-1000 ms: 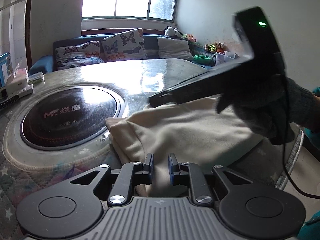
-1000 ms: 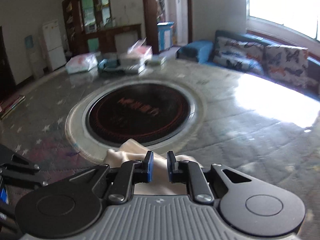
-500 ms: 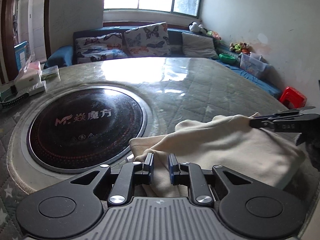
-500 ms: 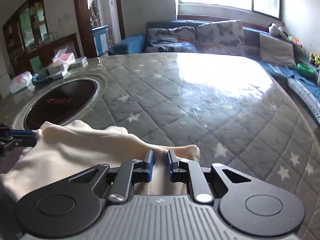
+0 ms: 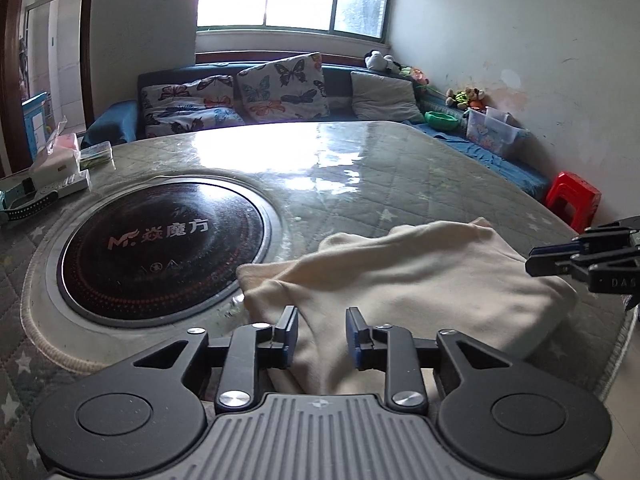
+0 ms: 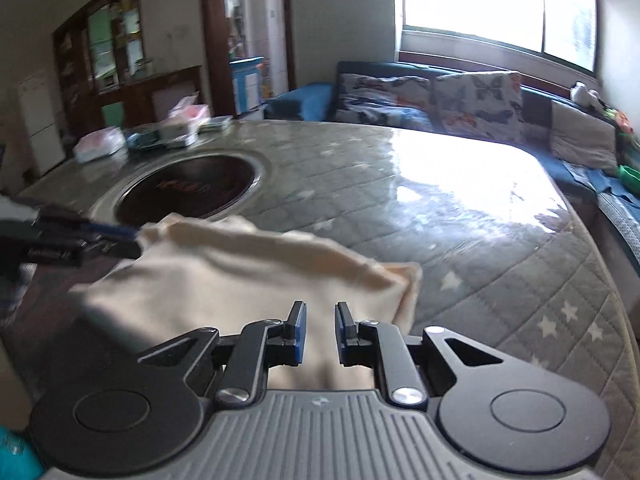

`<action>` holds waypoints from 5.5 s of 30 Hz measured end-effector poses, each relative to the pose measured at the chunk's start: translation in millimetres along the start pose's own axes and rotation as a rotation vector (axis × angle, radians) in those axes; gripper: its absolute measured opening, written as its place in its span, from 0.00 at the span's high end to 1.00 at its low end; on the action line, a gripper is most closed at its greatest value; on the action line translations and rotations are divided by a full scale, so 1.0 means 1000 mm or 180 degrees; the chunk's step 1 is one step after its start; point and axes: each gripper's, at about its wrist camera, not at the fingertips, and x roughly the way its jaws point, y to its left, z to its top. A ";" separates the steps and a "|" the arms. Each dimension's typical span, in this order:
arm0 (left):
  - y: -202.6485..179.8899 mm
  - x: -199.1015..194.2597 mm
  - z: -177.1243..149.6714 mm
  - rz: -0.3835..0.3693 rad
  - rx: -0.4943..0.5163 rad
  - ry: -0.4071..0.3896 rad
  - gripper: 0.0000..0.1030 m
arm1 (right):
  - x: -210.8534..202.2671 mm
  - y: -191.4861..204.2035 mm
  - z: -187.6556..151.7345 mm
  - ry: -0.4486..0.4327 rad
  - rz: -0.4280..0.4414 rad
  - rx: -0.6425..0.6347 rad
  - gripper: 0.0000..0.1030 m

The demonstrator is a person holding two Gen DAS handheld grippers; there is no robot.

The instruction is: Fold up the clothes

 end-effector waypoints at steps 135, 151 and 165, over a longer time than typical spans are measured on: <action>-0.033 0.066 0.083 -0.0841 -0.1547 0.0375 0.87 | -0.064 -0.110 -0.012 -0.0902 -0.0857 0.1184 0.91; -0.087 0.145 0.086 -0.1034 -0.1340 0.1018 0.86 | -0.049 -0.181 -0.044 -0.0404 -0.1437 0.1492 0.91; -0.082 0.138 0.107 -0.0773 -0.0914 0.0722 0.73 | -0.037 -0.180 -0.037 -0.0328 -0.1373 0.1411 0.86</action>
